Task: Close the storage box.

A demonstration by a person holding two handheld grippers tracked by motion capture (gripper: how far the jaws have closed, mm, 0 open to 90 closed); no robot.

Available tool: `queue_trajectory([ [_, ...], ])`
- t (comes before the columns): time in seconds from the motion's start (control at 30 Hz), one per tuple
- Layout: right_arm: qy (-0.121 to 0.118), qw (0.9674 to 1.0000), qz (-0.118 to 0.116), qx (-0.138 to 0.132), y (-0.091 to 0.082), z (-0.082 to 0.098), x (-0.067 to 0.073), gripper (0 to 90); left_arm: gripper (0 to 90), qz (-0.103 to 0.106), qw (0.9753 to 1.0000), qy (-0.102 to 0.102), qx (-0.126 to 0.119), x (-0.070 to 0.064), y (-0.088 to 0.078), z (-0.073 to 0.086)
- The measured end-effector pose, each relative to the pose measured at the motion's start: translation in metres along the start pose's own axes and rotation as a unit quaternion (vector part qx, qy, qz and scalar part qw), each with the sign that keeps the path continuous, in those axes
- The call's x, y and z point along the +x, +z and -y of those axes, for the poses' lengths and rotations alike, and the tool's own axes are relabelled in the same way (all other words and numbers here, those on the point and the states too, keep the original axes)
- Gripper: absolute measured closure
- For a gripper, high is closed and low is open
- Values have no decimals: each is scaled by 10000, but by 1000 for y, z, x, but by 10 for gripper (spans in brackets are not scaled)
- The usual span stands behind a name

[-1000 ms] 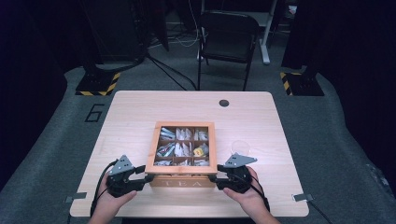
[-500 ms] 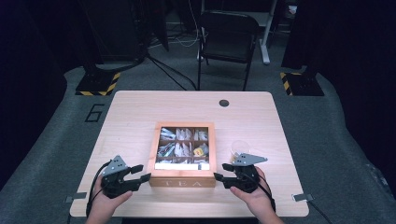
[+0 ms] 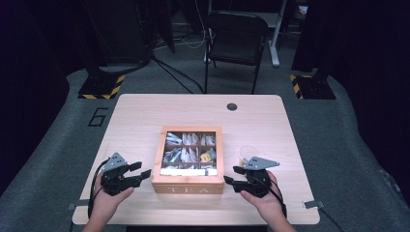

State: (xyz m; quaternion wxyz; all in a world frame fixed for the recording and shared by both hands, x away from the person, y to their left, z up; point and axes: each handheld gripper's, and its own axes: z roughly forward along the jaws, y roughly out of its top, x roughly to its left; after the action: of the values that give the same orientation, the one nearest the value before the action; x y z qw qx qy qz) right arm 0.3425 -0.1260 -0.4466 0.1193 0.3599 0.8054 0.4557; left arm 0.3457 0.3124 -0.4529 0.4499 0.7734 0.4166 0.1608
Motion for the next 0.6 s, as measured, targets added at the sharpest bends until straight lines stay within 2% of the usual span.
queue_trajectory([
  [0.1, -63, 10000, 14, -13, 1, 2, -1, 446, 445, -96, 9997, -206, -134, 6, 5, 1],
  [0.33, -16, 10000, 46, -24, 4, 6, -3, 442, 441, -265, 9986, -414, -170, 20, 11, 7],
  [0.6, 7, 10000, 52, -74, 3, 10, -5, 440, 438, -424, 9980, -452, -96, 27, 13, 17],
])
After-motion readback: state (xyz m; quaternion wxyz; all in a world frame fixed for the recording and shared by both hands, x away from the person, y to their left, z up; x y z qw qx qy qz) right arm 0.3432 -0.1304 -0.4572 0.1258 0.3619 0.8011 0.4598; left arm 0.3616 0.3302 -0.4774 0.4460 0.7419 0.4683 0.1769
